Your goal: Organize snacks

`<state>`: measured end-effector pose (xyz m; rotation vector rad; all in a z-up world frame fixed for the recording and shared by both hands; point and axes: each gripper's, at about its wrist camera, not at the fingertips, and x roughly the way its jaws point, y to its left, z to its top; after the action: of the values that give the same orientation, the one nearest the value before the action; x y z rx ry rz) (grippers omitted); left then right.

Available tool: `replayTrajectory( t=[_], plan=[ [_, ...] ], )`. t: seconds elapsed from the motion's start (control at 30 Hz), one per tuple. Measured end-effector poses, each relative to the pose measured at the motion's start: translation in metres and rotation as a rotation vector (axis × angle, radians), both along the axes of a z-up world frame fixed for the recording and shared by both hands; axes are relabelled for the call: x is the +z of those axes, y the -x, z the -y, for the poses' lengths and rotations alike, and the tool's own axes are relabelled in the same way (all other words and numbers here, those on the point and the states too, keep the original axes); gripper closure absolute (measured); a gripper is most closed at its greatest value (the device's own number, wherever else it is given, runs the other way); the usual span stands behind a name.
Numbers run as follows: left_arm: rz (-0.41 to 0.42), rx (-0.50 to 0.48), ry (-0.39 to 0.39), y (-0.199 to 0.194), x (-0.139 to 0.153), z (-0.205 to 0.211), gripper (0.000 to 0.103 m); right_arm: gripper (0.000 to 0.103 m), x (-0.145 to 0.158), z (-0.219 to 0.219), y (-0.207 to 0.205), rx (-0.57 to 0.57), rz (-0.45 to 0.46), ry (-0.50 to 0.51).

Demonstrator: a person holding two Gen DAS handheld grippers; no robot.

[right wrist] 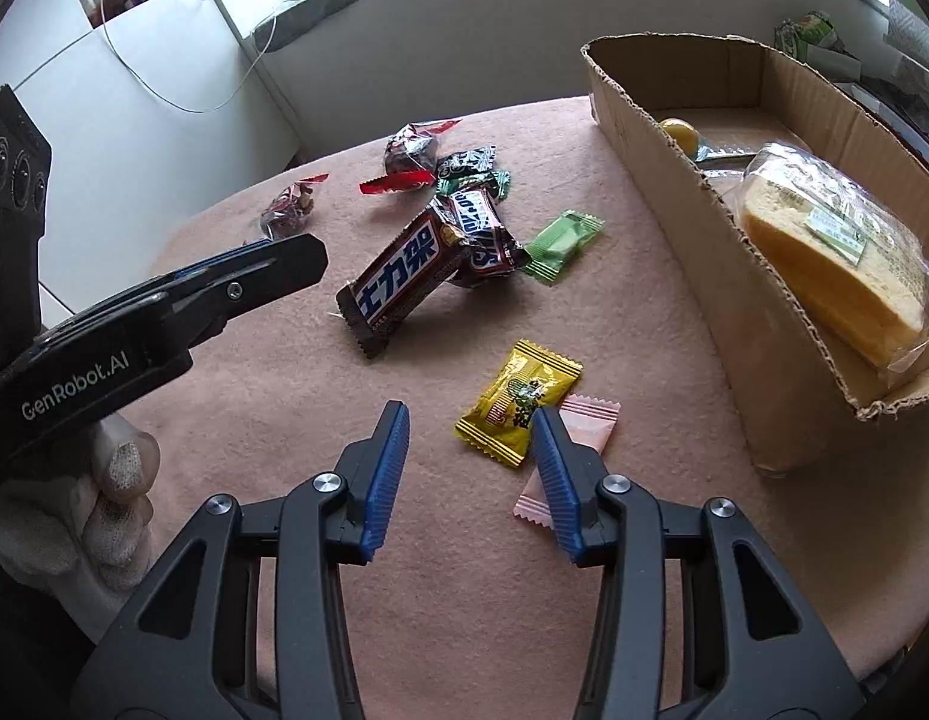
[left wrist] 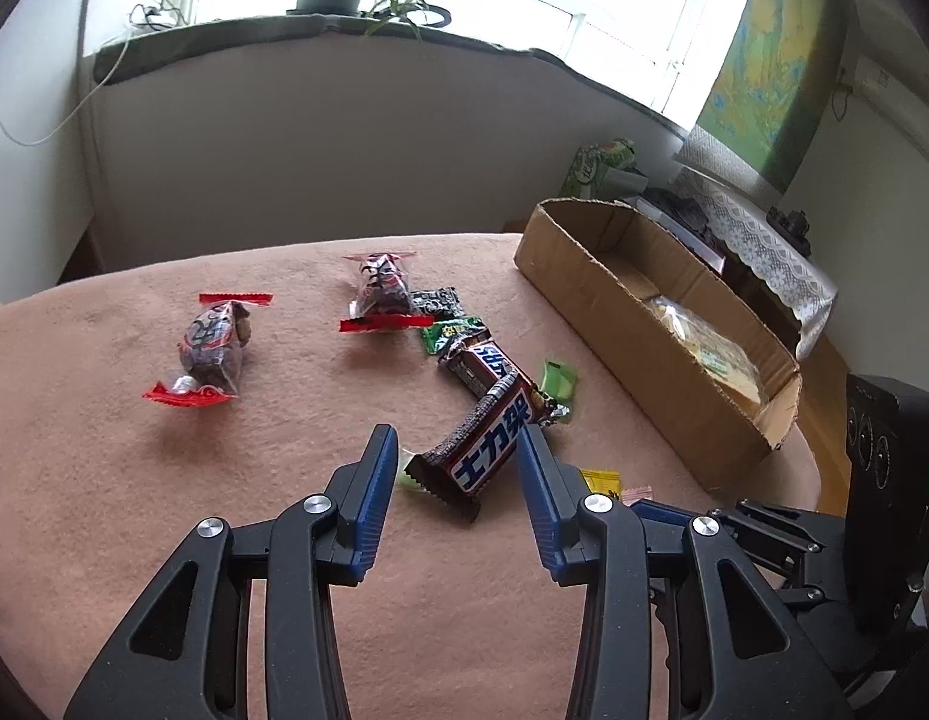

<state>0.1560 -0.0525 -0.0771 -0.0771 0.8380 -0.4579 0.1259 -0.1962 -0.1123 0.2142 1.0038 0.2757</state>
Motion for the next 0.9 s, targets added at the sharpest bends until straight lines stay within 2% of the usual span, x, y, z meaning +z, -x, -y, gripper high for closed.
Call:
replayTrajectory(
  t=[0.3, 0.53, 0.73, 0.9],
  plan=[
    [0.004, -0.086, -0.095, -0.009, -0.012, 0.024, 0.063, 0.062, -0.006, -0.003, -0.011, -0.029, -0.011, 0.044],
    [0.005, -0.105, -0.149, -0.018, -0.021, 0.031, 0.063, 0.063, -0.006, -0.008, -0.020, -0.024, 0.002, 0.086],
    [0.002, -0.123, -0.151, -0.022, -0.026, 0.033, 0.063, 0.073, -0.006, -0.010, -0.019, -0.001, 0.019, 0.137],
    [0.002, -0.136, -0.175, -0.020, -0.031, 0.036, 0.063, 0.077, -0.006, -0.005, -0.018, 0.004, 0.020, 0.132]
  ],
)
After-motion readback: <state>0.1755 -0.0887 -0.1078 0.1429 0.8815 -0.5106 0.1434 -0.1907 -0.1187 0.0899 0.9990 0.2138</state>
